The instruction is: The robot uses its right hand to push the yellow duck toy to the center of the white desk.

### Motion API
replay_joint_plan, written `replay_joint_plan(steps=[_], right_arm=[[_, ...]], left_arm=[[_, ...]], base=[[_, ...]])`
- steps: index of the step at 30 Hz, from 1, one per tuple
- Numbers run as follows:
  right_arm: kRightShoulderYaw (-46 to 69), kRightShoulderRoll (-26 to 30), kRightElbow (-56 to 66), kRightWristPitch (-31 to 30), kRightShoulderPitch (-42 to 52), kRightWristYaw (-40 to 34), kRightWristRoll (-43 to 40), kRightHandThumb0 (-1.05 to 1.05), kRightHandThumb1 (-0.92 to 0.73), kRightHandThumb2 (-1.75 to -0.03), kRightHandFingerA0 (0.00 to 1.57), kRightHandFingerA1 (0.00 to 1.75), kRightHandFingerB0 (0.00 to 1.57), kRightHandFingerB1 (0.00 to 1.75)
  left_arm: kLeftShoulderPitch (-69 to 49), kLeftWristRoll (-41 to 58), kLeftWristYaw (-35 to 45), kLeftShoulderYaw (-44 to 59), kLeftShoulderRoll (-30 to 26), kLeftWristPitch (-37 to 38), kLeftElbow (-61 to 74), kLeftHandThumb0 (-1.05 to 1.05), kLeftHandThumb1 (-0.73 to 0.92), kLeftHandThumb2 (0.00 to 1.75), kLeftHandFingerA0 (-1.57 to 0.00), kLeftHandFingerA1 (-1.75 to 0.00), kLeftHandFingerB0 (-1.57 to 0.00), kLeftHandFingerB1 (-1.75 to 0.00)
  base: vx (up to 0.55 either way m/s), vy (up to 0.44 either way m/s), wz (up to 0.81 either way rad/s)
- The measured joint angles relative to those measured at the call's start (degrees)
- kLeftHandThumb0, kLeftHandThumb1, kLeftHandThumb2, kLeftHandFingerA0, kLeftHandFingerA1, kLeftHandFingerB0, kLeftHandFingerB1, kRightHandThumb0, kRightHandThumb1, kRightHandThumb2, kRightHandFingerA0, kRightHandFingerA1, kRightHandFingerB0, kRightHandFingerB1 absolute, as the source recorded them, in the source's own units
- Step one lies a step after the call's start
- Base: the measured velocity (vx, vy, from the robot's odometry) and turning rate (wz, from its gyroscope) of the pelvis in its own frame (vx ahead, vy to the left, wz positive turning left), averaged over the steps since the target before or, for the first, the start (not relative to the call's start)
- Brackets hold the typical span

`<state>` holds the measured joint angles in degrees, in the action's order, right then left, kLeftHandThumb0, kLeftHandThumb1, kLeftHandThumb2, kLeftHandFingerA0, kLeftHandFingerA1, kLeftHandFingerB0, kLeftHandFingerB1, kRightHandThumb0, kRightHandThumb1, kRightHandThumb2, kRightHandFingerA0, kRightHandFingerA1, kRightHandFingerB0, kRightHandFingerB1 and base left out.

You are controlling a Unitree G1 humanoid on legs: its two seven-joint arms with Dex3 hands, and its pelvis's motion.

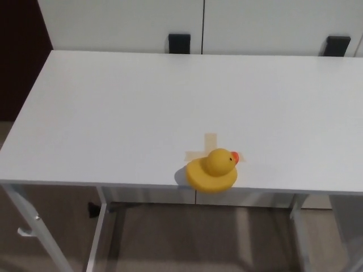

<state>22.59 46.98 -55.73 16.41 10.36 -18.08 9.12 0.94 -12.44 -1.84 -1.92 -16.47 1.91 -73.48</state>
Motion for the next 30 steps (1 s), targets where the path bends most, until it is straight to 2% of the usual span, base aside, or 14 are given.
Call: replay_joint_plan(steps=[4, 5, 6, 7, 8, 9, 13, 15, 17, 18, 21, 22, 25, 30], right_arm=[[-0.3, -3.8, -6.2, 3.2, 6.2, 2.5, -0.8, -0.32, -0.08, -1.30, 1.35, 0.73, 1.03, 0.69], [-0.6, -4.6, -7.3, 3.6, 6.9, 3.4, -0.9, -0.19, -0.11, -1.27, 1.36, 0.65, 1.00, 0.64], [-0.9, -5.5, -8.4, 3.9, 7.6, 4.7, -1.1, -0.19, -0.11, -1.27, 1.36, 0.65, 1.00, 0.64], [-1.0, -5.9, -9.3, 4.2, 8.0, 5.7, -1.3, -0.18, -0.22, -1.16, 1.29, 0.64, 0.93, 0.64], [-1.1, -6.3, -10.0, 4.6, 8.4, 6.8, -1.5, -0.18, -0.22, -1.16, 1.29, 0.64, 0.93, 0.64], [-1.1, -6.3, -10.0, 4.6, 8.4, 6.8, -1.5, -0.19, -0.19, -1.26, 1.26, 0.68, 0.90, 0.67], [-0.8, -7.2, -12.5, 5.4, 9.2, 11.3, -2.9, -0.19, -0.19, -1.26, 1.26, 0.68, 0.90, 0.67], [0.2, -7.7, -13.5, 5.4, 9.2, 12.9, -3.9, -0.18, -0.21, -1.22, 1.34, 0.66, 0.92, 0.67], [1.4, -8.3, -14.5, 5.5, 9.1, 15.3, -5.3, -0.18, -0.21, -1.22, 1.34, 0.66, 0.92, 0.67], [2.1, -8.4, -15.2, 5.5, 8.8, 16.6, -6.2, -0.08, -0.11, -1.34, 1.29, 0.66, 0.93, 0.66], [3.0, -8.4, -15.9, 5.5, 8.4, 18.3, -7.4, -0.08, -0.11, -1.34, 1.29, 0.66, 0.93, 0.66], [3.1, -8.4, -16.0, 5.5, 8.2, 18.9, -7.8, -0.09, -0.12, -1.33, 1.32, 0.66, 0.93, 0.66], [3.2, -8.4, -16.0, 5.5, 7.8, 20.2, -8.7, -0.13, -0.14, -1.26, 1.29, 0.65, 0.93, 0.66], [2.5, -8.4, -16.2, 5.5, 7.3, 21.6, -9.4, -0.12, -0.15, -1.26, 1.30, 0.65, 0.92, 0.65]], left_arm=[[0.0, 0.0, -0.2, 0.4, -0.9, 0.1, 0.1, -0.16, 0.63, 0.90, -0.99, -0.98, -1.02, -0.80], [-0.1, 0.0, -0.3, 0.5, -1.1, 0.1, 0.1, -0.16, 0.63, 0.89, -0.98, -0.99, -1.03, -0.79], [-0.1, 0.0, -0.4, 0.5, -1.2, 0.1, 0.0, -0.16, 0.63, 0.89, -0.98, -0.99, -1.03, -0.79], [0.0, 0.0, -0.5, 0.5, -1.3, 0.2, 0.1, -0.16, 0.64, 0.85, -0.94, -0.90, -0.97, -0.73], [0.0, -0.1, -0.5, 0.5, -1.3, 0.3, 0.1, -0.16, 0.64, 0.85, -0.94, -0.90, -0.97, -0.73], [0.0, -0.1, -0.5, 0.5, -1.3, 0.3, 0.1, -0.15, 0.63, 0.89, -0.92, -0.89, -0.98, -0.72], [0.2, -0.2, -0.5, 0.3, -1.8, 0.5, 0.1, -0.15, 0.63, 0.89, -0.92, -0.89, -0.98, -0.72], [0.3, -0.3, -0.5, 0.1, -2.1, 0.5, 0.0, -0.13, 0.65, 0.78, -0.93, -0.87, -0.98, -0.69], [0.4, -0.5, -0.5, -0.3, -2.7, 0.5, 0.0, -0.13, 0.65, 0.78, -0.93, -0.87, -0.98, -0.69], [0.4, -0.6, -0.6, -0.4, -3.0, 0.6, -0.1, -0.12, 0.65, 0.81, -0.90, -0.83, -0.96, -0.71], [0.4, -0.6, -0.9, -0.2, -3.3, 0.8, -0.2, -0.12, 0.65, 0.81, -0.90, -0.83, -0.96, -0.71], [0.4, -0.5, -1.0, 0.1, -3.3, 0.8, -0.2, -0.12, 0.61, 0.89, -0.92, -0.84, -0.94, -0.67], [0.4, -0.2, -1.2, 0.9, -3.3, 0.8, -0.3, -0.13, 0.62, 0.85, -0.90, -0.87, -0.95, -0.68], [0.3, -0.2, -1.4, 0.7, -3.3, 0.8, -0.3, -0.14, 0.64, 0.87, -0.90, -0.93, -0.96, -0.69]], base=[[0.00, -0.001, 0.02], [0.00, 0.000, 0.00], [-0.01, -0.003, -0.08], [0.00, 0.000, 0.00], [0.00, 0.000, 0.00], [0.00, 0.000, 0.00], [0.00, 0.000, 0.00], [0.00, 0.000, 0.00], [0.00, 0.000, 0.00], [0.00, 0.000, 0.00], [0.00, 0.000, 0.00], [0.00, 0.000, 0.00], [0.00, 0.000, 0.00], [0.00, 0.000, 0.00]])
